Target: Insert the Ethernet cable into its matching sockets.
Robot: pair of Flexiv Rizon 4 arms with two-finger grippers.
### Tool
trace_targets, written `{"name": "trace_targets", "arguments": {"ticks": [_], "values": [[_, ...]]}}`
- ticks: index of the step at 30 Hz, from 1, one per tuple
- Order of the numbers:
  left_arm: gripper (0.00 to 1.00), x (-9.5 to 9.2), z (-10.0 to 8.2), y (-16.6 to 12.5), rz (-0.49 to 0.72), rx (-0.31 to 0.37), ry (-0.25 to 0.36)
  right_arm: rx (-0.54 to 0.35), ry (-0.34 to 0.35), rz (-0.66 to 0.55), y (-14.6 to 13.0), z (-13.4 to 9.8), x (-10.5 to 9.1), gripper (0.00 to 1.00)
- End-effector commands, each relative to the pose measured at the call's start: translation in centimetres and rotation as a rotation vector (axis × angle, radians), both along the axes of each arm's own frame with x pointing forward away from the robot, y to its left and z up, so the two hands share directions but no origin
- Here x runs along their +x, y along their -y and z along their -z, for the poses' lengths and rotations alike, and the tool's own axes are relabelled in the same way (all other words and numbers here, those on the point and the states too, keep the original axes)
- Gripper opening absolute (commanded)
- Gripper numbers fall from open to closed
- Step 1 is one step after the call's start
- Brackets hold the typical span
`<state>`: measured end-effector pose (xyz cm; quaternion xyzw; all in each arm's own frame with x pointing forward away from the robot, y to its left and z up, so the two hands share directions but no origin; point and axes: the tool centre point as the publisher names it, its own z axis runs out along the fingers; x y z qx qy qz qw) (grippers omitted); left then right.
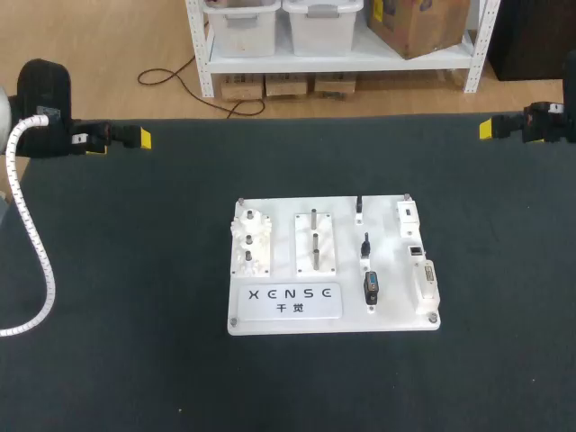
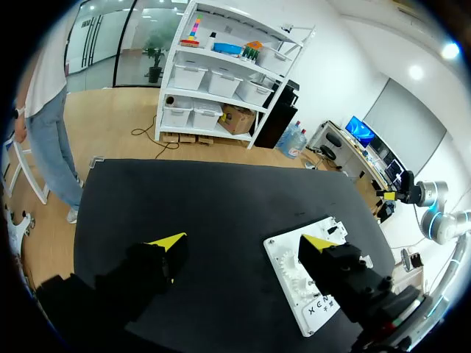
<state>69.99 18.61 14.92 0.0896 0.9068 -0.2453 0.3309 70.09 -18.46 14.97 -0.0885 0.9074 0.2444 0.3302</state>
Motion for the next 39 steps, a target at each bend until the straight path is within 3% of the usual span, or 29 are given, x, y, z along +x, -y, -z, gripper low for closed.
{"name": "trace_targets", "arguments": {"ticks": [1, 12, 16, 20, 23, 27, 31, 35, 39], "values": [[1.0, 0.0, -0.1, 0.2, -0.005, 0.008, -0.006, 0.001, 0.0, -0.002, 0.1, 0.0, 0.0, 1.0], [1.0, 0.0, -0.1, 0.2, -0.005, 0.008, -0.006, 0.001, 0.0, -0.002, 0.1, 0.0, 0.0, 1.0], [1.0, -0.2, -1.1, 0.8, 0.161, 0.068, 0.154, 0.001, 0.0, -0.002, 0.1, 0.0, 0.0, 1.0], [1.0, -0.8, -2.1, 3.1, 0.439, 0.123, 0.323, 0.001, 0.0, -0.002, 0.1, 0.0, 0.0, 1.0], [1.0, -1.7, -2.4, 5.2, 0.647, 0.128, 0.428, 0.001, 0.0, -0.002, 0.1, 0.0, 0.0, 1.0], [1.0, -2.9, -2.1, 8.0, 0.882, 0.108, 0.519, 0.001, 0.0, -0.002, 0.1, 0.0, 0.0, 1.0], [1.0, -4.3, -1.6, 10.2, 1.085, 0.031, 0.626, 0.001, 0.0, -0.002, 0.1, 0.0, 0.0, 1.0], [1.0, -5.3, -0.6, 11.9, 1.215, -0.017, 0.696, 0.001, 0.0, -0.002, 0.1, 0.0, 0.0, 1.0], [1.0, -6.0, 0.4, 13.3, 1.294, -0.058, 0.722, 0.001, 0.0, -0.002, 0.1, 0.0, 0.0, 1.0]]}}
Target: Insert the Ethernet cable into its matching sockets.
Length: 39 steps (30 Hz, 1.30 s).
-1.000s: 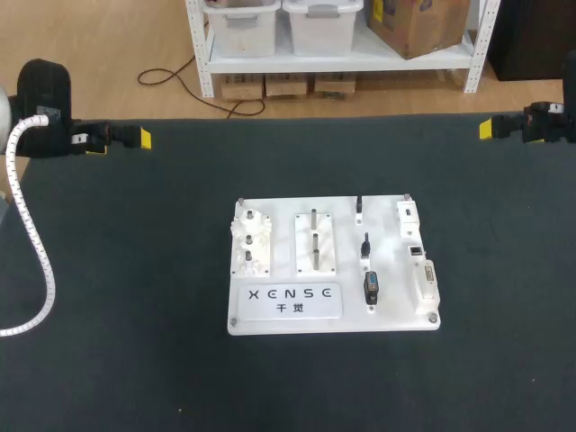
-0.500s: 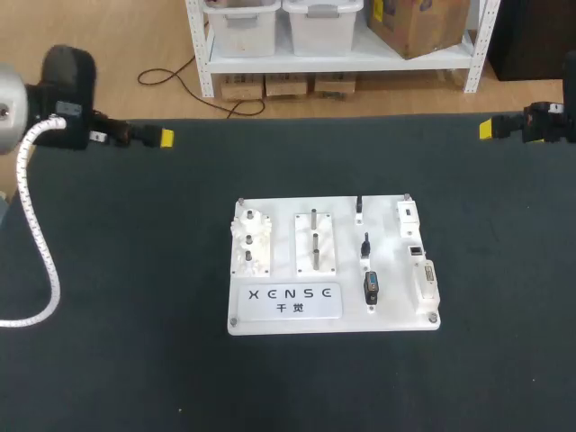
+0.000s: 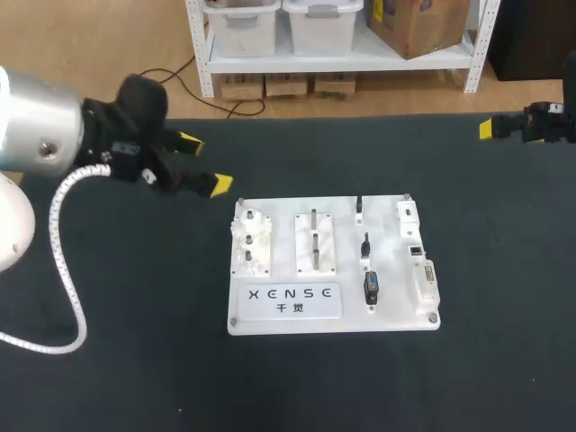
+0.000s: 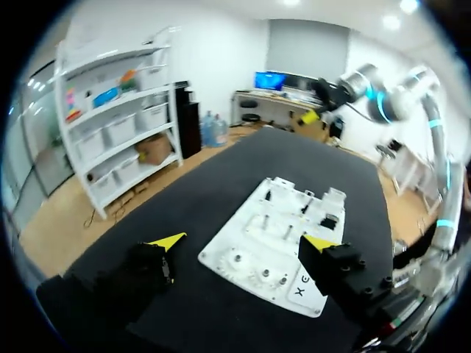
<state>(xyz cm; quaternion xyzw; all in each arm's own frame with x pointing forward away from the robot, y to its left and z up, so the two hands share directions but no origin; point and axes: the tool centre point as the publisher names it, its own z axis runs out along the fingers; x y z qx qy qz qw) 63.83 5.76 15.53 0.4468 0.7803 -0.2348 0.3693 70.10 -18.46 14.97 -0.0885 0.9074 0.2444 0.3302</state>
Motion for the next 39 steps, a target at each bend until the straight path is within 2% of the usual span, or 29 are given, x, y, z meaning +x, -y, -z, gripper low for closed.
{"name": "trace_targets", "arguments": {"ticks": [1, 3, 6, 12, 14, 20, 32, 39], "values": [[1.0, 0.0, 1.2, 0.8, 0.72, -0.215, 0.251, 0.001, 0.0, -0.002, 0.1, 0.0, 0.0, 1.0], [1.0, -0.3, 1.7, 1.2, 0.75, -0.228, 0.257, 0.001, 0.0, -0.002, 0.1, 0.0, 0.0, 1.0], [1.0, -0.7, 2.6, 2.0, 0.78, -0.241, 0.235, 0.001, 0.0, -0.002, 0.1, 0.0, 0.0, 1.0], [1.0, -2.0, 3.8, 3.3, 0.813, -0.244, 0.236, 0.001, 0.0, -0.002, 0.1, 0.0, 0.0, 1.0], [1.0, -2.3, 4.4, 3.6, 0.809, -0.243, 0.22, 0.001, 0.0, -0.002, 0.1, 0.0, 0.0, 1.0], [1.0, -3.6, 5.6, 4.4, 0.747, -0.205, 0.186, 0.001, 0.0, -0.002, 0.1, 0.0, 0.0, 1.0], [1.0, -6.0, 7.6, 4.6, 0.598, -0.179, 0.143, 0.001, 0.0, -0.002, 0.1, 0.0, 0.0, 1.0], [1.0, -6.7, 8.2, 4.6, 0.508, -0.161, 0.125, 0.001, 0.0, -0.002, 0.1, 0.0, 0.0, 1.0]]}}
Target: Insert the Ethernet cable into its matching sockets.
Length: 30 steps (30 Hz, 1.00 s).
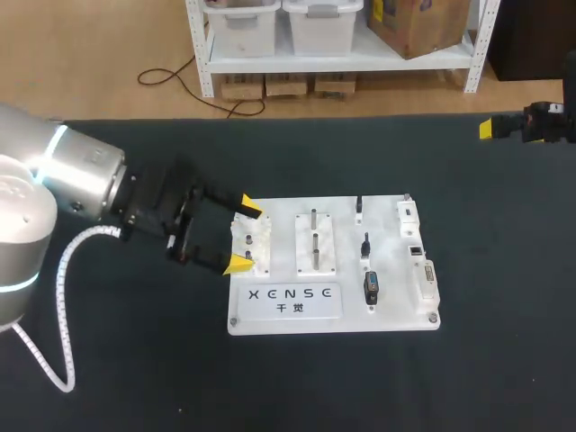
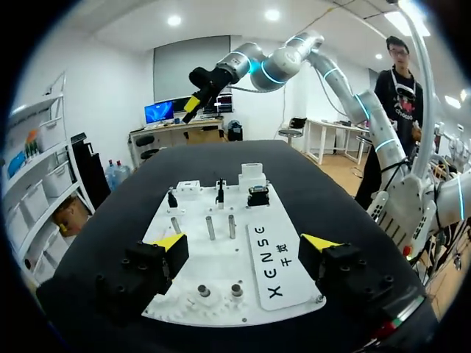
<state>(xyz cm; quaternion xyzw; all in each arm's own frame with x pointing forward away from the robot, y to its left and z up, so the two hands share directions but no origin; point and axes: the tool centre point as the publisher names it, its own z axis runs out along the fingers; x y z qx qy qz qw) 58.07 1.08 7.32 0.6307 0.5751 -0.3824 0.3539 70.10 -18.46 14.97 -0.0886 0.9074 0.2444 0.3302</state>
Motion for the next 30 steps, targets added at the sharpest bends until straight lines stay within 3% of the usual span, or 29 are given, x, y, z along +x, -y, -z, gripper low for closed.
{"name": "trace_targets", "arguments": {"ticks": [1, 3, 22, 30], "values": [[1.0, -0.9, 0.0, -0.1, -0.108, 0.008, 0.037, 0.001, 0.0, -0.001, 0.1, 0.0, 0.0, 1.0], [1.0, -0.8, 0.0, 0.0, -0.138, 0.035, 0.045, 0.001, 0.0, -0.001, 0.1, 0.0, 0.0, 1.0], [1.0, -0.8, 0.0, 0.0, -0.138, 0.035, 0.045, 0.001, 0.0, -0.001, 0.1, 0.0, 0.0, 1.0], [1.0, -0.8, 0.0, 0.0, -0.138, 0.035, 0.045, -0.134, -0.096, -0.048, -6.4, -1.2, -1.8, 1.0]]}}
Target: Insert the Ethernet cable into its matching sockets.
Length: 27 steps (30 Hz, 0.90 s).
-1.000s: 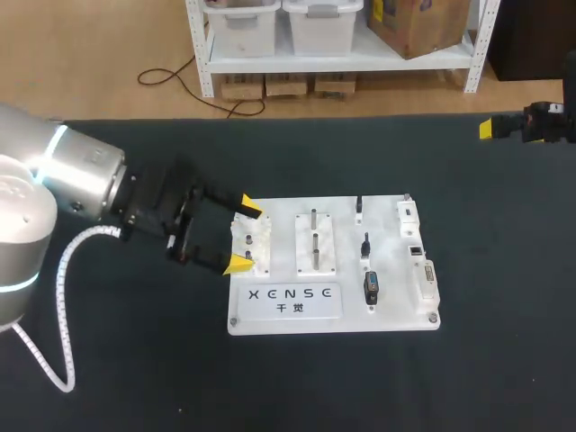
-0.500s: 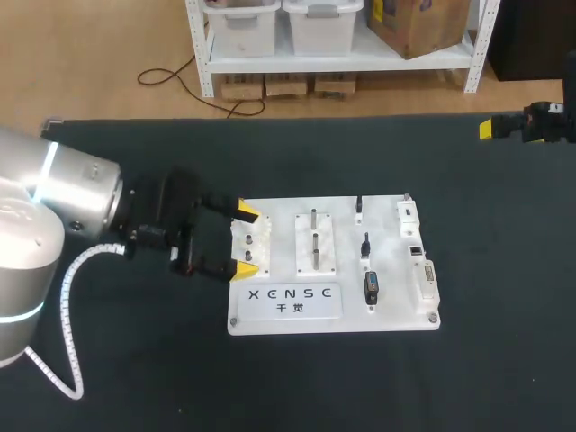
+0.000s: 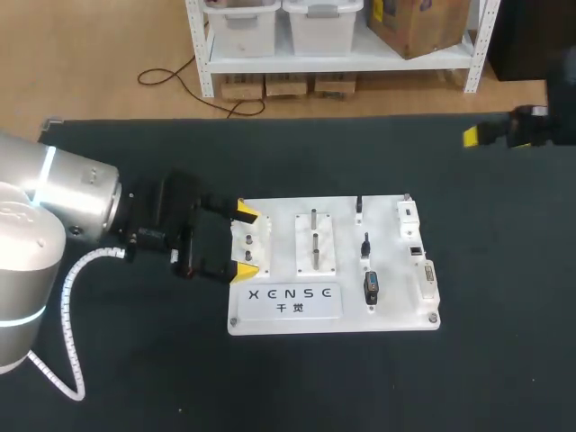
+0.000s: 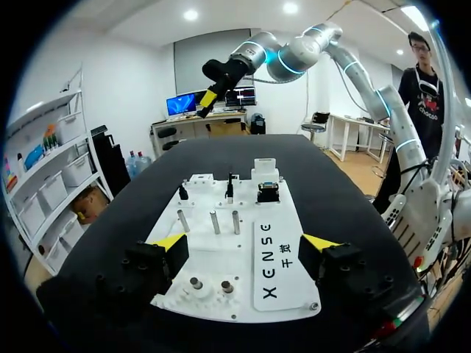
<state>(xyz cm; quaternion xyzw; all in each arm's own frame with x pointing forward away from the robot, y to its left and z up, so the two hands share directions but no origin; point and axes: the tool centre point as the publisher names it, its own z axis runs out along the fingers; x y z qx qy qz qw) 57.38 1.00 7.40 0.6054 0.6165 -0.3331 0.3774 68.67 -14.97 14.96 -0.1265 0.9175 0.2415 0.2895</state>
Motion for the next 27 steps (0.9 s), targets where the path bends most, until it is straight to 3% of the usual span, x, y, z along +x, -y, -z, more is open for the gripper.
{"name": "trace_targets", "arguments": {"ticks": [1, 8, 14, 20, 27], "values": [[1.0, -0.1, 0.1, 0.0, -0.004, -0.005, 0.005, -0.144, -0.038, 0.044, -3.8, -1.2, -0.7, 1.0], [1.0, -0.1, 0.1, 0.0, -0.004, -0.005, 0.005, -0.31, -0.133, 0.098, -9.7, -0.4, -3.3, 1.0], [1.0, -0.1, 0.1, 0.0, -0.004, -0.005, 0.005, -0.344, -0.213, 0.153, -11.9, 1.8, -5.0, 1.0], [1.0, -0.1, 0.1, 0.0, -0.004, -0.005, 0.005, -0.41, -0.266, 0.177, -13.2, 4.1, -5.8, 1.0], [1.0, -0.1, 0.1, 0.0, -0.004, -0.005, 0.005, -0.427, -0.344, 0.163, -14.8, 6.8, -6.7, 1.0]]}}
